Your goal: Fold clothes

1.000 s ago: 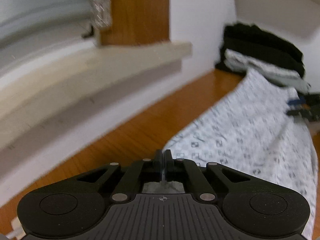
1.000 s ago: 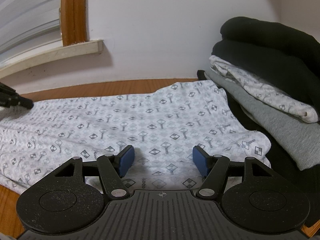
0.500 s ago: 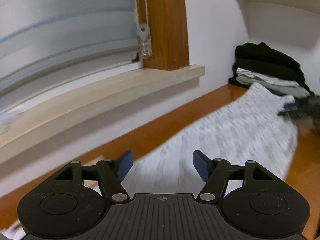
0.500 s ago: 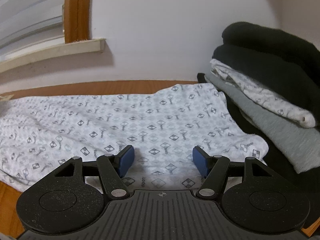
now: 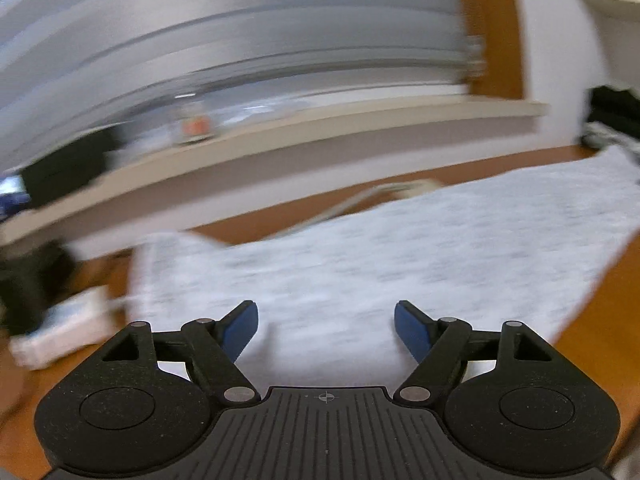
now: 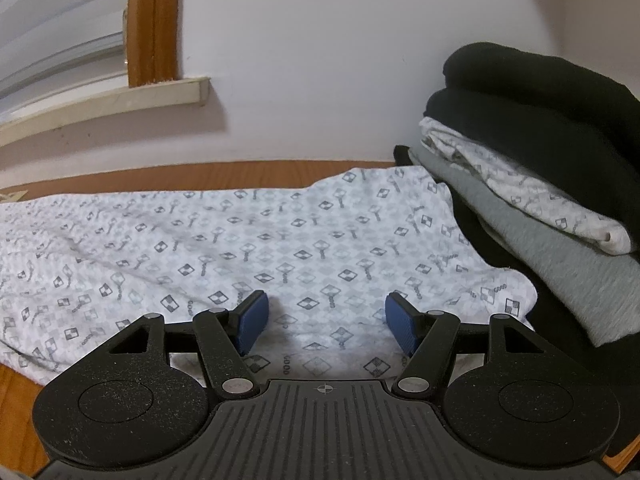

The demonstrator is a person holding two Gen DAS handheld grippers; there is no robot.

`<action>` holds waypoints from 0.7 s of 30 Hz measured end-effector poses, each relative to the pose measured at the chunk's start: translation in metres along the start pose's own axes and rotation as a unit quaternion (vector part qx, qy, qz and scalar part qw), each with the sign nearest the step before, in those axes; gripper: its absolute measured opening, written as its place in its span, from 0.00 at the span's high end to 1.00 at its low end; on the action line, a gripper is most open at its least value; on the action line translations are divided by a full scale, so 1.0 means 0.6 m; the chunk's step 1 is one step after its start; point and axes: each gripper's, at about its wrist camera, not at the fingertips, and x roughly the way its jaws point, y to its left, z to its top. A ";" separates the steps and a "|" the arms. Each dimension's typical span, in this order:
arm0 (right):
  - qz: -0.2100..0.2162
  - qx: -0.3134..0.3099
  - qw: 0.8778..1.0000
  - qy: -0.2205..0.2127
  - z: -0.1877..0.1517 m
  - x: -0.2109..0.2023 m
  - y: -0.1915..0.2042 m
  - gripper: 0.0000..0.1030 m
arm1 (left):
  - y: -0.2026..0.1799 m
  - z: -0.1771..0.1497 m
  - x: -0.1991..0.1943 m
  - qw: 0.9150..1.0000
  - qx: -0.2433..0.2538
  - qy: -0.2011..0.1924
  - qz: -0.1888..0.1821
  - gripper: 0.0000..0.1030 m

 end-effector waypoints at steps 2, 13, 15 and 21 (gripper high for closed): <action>0.000 0.000 1.000 0.001 0.001 0.000 -0.001 0.37 | 0.033 -0.003 0.003 1.000 -0.011 0.012 0.011 0.24; -0.002 -0.004 1.000 0.001 0.002 0.000 -0.001 0.37 | 0.087 -0.027 0.008 0.996 -0.031 0.048 0.075 0.24; -0.004 -0.006 1.000 0.000 0.002 -0.001 0.000 0.36 | 0.067 -0.014 -0.003 0.998 -0.036 0.029 0.050 0.24; -0.027 -0.023 0.999 -0.020 -0.002 -0.017 0.017 0.26 | -0.115 0.039 -0.002 0.998 0.024 -0.018 -0.054 0.22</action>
